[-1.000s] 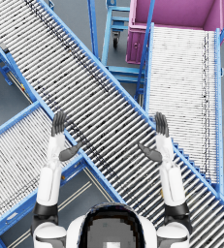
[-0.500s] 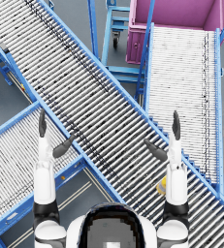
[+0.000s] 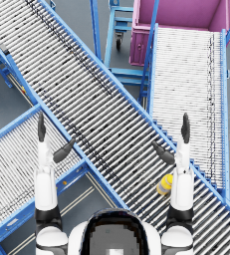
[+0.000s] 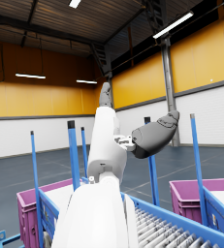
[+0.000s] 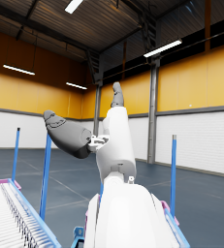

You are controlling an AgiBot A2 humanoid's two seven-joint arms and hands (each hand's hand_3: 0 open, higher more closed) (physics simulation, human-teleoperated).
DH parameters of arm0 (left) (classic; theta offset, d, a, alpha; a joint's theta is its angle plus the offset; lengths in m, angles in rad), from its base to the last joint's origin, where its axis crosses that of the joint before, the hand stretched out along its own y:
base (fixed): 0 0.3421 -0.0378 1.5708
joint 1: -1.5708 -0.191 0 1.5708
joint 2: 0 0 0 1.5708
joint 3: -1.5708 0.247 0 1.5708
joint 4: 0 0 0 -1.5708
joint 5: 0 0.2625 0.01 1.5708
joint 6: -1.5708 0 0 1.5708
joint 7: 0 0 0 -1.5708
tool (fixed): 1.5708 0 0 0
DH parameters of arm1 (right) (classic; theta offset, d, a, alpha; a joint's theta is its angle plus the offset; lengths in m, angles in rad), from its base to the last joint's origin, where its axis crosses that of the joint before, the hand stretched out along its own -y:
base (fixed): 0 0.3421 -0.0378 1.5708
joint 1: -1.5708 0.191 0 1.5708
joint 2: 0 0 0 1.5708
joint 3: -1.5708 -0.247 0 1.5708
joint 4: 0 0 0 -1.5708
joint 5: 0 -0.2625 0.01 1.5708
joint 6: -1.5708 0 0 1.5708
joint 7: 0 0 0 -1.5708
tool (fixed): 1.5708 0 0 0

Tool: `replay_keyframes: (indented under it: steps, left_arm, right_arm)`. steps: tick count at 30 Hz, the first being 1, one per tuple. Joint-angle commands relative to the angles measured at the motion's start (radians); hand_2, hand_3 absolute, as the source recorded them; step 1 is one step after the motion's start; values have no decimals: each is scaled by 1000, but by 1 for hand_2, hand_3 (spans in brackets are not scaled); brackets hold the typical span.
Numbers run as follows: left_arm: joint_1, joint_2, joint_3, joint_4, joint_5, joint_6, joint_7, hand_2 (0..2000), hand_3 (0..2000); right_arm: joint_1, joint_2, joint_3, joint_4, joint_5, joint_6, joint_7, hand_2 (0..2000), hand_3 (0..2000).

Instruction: Pick up the oil and place it on the left assembly line, put the cola on the right, and keep Sprite still

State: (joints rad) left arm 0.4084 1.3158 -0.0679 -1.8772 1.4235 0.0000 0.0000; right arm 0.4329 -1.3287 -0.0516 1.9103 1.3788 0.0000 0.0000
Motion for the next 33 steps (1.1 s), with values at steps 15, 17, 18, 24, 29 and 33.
replay_keyframes:
  steps: [15, 17, 18, 24, 29, 33]
  left_arm:
    - [-12, 17, -7, -17, 0, 0, 0, 0, 0]
    - [-12, 18, -8, -17, 0, 0, 0, 0, 0]
    - [-12, 19, -6, -23, 0, 0, 0, 0, 0]
    - [-2, 24, -4, -21, 0, 0, 0, 0, 0]
    - [-8, 29, -6, -31, 0, 0, 0, 0, 0]
    - [-17, 34, 0, -31, 0, 0, 0, 0, 0]
  right_arm:
    - [-16, -16, -18, 20, 0, 0, 0, 0, 0]
    - [-12, -18, -27, 19, 0, 0, 0, 0, 0]
    - [-19, -19, -29, 23, 0, 0, 0, 0, 0]
    - [-8, -23, -19, 27, 0, 0, 0, 0, 0]
    - [-26, -28, -15, 46, 0, 0, 0, 0, 0]
    - [-67, -34, -10, 83, 0, 0, 0, 0, 0]
